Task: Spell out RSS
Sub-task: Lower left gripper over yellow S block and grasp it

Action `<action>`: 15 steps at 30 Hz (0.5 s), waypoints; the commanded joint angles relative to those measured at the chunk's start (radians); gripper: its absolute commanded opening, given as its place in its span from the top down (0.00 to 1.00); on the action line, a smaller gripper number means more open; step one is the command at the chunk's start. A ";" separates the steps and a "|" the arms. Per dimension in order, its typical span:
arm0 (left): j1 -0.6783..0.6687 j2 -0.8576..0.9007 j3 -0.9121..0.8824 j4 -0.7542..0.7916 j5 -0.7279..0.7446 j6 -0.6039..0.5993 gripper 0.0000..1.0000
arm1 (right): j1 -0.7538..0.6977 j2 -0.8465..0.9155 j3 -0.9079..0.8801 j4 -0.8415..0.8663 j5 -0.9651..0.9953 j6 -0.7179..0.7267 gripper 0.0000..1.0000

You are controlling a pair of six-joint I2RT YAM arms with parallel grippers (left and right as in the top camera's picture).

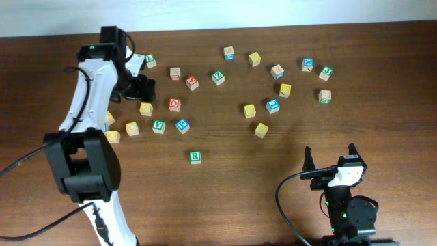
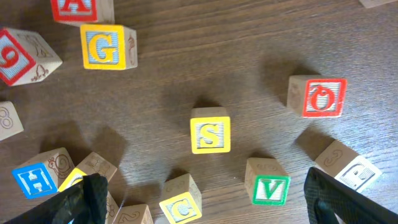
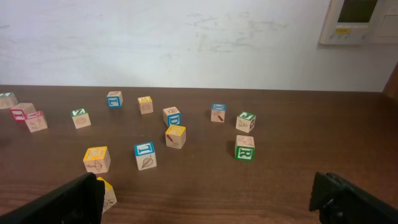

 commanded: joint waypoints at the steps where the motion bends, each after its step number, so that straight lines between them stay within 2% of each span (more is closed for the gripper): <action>1: 0.021 0.013 -0.078 0.041 0.072 0.040 0.12 | -0.007 -0.006 -0.005 -0.007 0.004 0.004 0.02; 2: 0.019 0.013 -0.114 0.063 0.067 0.084 0.12 | -0.007 -0.006 -0.005 -0.007 0.004 0.004 0.02; 3: 0.020 0.013 -0.138 0.090 0.055 0.083 0.12 | -0.007 -0.006 -0.005 -0.007 0.004 0.004 0.02; 5: 0.012 0.013 -0.200 0.189 0.056 0.083 0.21 | -0.007 -0.006 -0.005 -0.007 0.004 0.004 0.02; 8: 0.009 0.013 -0.268 0.298 0.056 0.082 0.23 | -0.007 -0.006 -0.005 -0.007 0.004 0.004 0.02; 11: 0.008 0.013 -0.334 0.369 0.056 0.082 0.32 | -0.007 -0.006 -0.005 -0.007 0.004 0.004 0.01; 12: 0.008 0.013 -0.345 0.386 0.054 0.068 0.39 | -0.007 -0.006 -0.005 -0.007 0.004 0.004 0.02; 15: 0.006 0.014 -0.346 0.408 0.053 0.026 0.49 | -0.007 -0.006 -0.005 -0.007 0.004 0.004 0.02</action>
